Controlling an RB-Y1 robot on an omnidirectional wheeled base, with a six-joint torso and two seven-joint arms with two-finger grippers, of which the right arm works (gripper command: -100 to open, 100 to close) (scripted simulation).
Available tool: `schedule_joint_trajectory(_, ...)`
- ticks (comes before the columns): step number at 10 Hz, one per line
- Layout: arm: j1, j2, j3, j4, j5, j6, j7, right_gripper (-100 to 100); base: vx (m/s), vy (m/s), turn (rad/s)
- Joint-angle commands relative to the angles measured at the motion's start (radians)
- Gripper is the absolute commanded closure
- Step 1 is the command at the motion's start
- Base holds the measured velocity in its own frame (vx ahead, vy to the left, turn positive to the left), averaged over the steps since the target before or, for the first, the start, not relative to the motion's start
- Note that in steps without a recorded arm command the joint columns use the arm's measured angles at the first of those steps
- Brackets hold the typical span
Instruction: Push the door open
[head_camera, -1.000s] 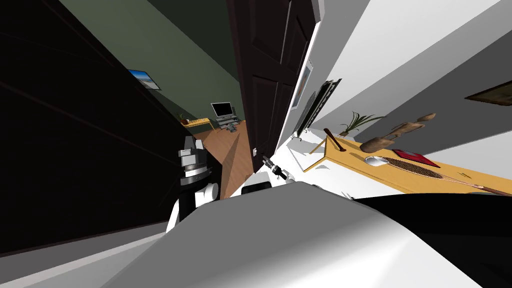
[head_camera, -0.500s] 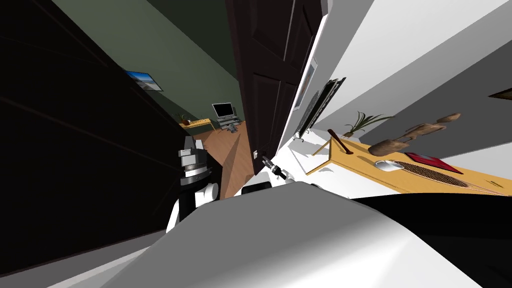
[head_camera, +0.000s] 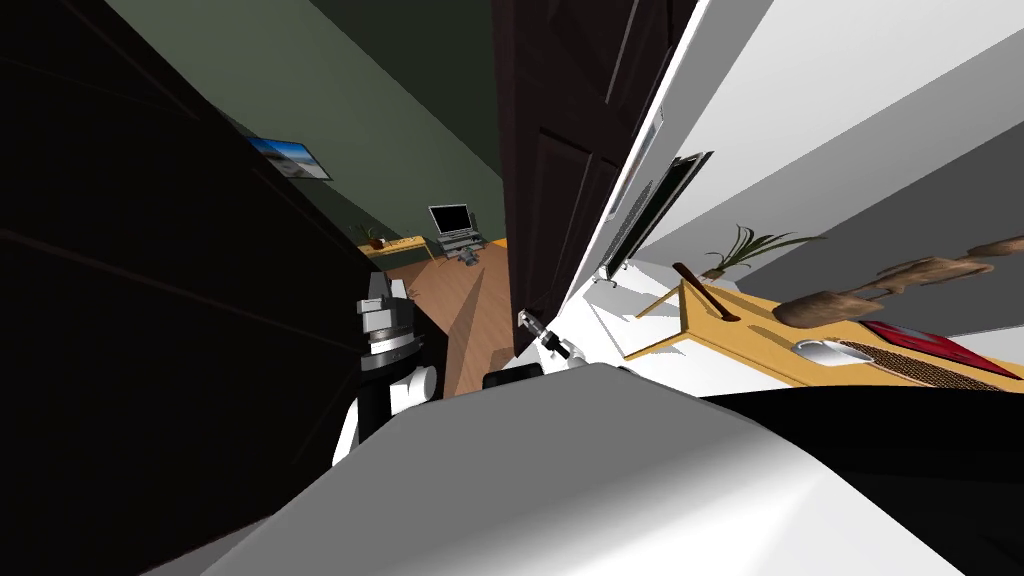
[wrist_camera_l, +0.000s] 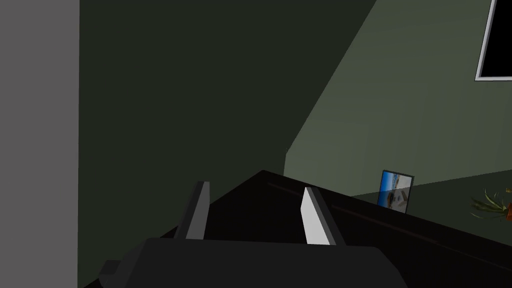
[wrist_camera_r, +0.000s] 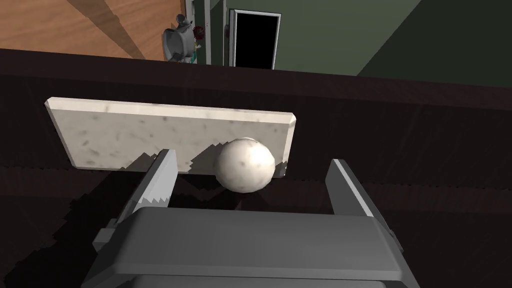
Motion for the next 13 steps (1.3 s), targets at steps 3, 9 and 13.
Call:
schedule_joint_trajectory(3, 0.002, 0.005, 0.0, -0.003, -0.002, 0.006, 0.005, 100, 0.089, 0.028, 0.01)
schedule_joint_trajectory(9, 0.001, 0.009, -0.011, 0.001, -0.012, 0.014, 0.02, 100, 0.005, 0.004, -0.004)
schedule_joint_trajectory(13, -0.001, 0.015, -0.027, 0.003, -0.026, 0.022, 0.04, 100, 0.13, 0.069, -0.013)
